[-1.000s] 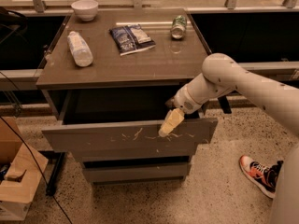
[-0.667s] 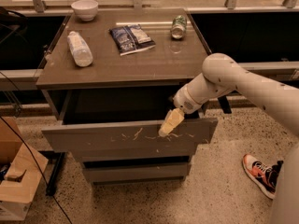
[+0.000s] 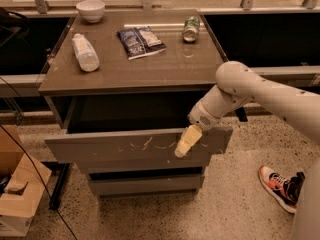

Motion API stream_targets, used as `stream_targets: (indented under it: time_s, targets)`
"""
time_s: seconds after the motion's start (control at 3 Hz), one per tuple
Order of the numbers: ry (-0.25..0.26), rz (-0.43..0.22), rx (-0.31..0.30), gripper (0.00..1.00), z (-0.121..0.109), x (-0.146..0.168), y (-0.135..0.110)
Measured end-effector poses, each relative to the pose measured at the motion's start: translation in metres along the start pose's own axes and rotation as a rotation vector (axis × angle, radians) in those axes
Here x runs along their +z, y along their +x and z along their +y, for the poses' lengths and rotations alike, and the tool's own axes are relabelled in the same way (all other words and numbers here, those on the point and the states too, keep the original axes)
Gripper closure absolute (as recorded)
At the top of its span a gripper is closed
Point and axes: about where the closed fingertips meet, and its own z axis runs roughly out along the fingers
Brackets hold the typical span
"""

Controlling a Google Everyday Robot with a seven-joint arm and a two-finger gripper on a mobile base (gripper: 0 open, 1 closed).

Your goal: Open top drawer

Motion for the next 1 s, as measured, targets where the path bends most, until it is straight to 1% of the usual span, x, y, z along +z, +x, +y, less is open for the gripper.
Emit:
stream_targets:
  time_s: [0.33,0.67,1.0]
  targets:
    - [-0.037,0.068,0.04,0.14,0.024,-0.002,0.021]
    - [-0.037,0.068,0.04,0.38,0.024,-0.003,0.02]
    - [-0.072,0.095,0.048,0.34,0.042,-0.002,0.027]
